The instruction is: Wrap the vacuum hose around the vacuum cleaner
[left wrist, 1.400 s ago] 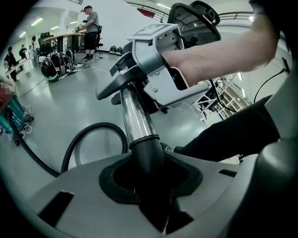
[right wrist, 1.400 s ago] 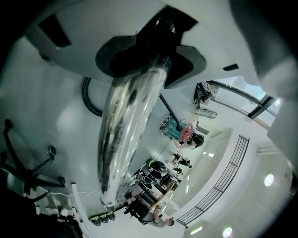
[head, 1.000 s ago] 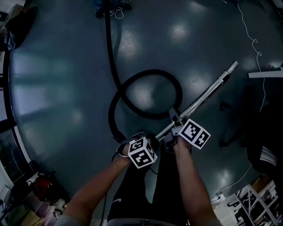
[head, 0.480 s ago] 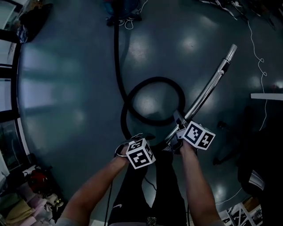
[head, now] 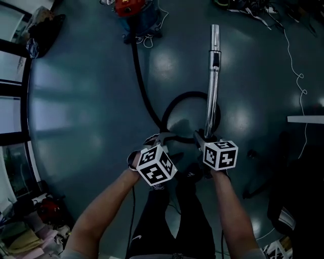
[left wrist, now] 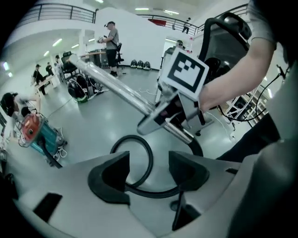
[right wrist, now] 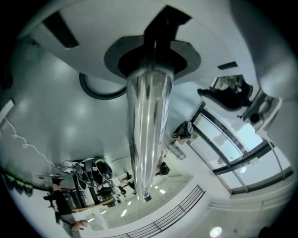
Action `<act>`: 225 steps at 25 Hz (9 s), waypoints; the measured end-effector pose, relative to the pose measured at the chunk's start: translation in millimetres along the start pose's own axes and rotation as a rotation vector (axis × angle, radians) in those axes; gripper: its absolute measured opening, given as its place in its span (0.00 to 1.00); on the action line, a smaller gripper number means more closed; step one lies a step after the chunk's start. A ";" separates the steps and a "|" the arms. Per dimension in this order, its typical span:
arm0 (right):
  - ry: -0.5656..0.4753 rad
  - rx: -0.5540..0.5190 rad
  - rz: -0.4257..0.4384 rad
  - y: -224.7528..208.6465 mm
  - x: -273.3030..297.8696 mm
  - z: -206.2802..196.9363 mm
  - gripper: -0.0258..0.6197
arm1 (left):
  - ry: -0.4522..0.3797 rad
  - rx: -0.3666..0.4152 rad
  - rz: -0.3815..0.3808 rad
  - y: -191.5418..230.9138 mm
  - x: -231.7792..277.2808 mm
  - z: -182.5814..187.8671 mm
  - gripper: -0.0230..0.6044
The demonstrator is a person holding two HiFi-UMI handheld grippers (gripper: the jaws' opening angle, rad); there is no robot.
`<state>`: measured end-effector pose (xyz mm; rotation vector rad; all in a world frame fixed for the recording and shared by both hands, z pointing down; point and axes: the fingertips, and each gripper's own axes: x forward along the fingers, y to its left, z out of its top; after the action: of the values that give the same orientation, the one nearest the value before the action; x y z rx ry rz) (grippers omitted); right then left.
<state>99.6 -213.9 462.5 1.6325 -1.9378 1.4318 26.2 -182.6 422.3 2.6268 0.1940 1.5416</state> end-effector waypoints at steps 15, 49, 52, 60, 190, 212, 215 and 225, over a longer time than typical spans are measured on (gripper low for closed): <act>0.282 -0.542 0.074 31.1 47.2 49.1 0.17 | -0.130 0.306 0.180 114.0 -73.2 77.8 0.46; 0.825 -1.299 0.167 73.1 158.6 133.4 0.17 | 0.284 0.504 -0.079 271.1 -18.1 -67.3 0.22; 0.807 -1.287 0.184 68.3 161.4 142.2 0.17 | 0.270 0.457 -0.053 275.0 -12.5 -63.2 0.21; 0.677 -1.338 0.207 55.0 157.3 178.0 0.26 | 0.261 0.343 -0.014 285.4 -4.8 -49.3 0.22; 0.728 -1.215 0.232 -238.3 313.0 277.4 0.19 | -0.303 -0.551 0.314 558.0 175.0 120.6 0.49; 0.570 -1.539 0.368 -316.7 531.9 244.7 0.19 | -0.235 -0.605 0.478 644.5 304.0 -6.4 0.48; 0.583 -1.580 0.404 -324.7 546.1 239.4 0.19 | -0.227 -0.641 0.496 648.0 316.7 -16.7 0.48; 0.663 -1.679 0.478 -350.7 571.3 223.5 0.19 | -0.278 -0.834 0.532 645.7 357.0 -46.6 0.48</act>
<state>283.9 -709.2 931.6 -0.0645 -1.9534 -0.0106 199.1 -764.8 843.9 2.2037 -1.0026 0.9790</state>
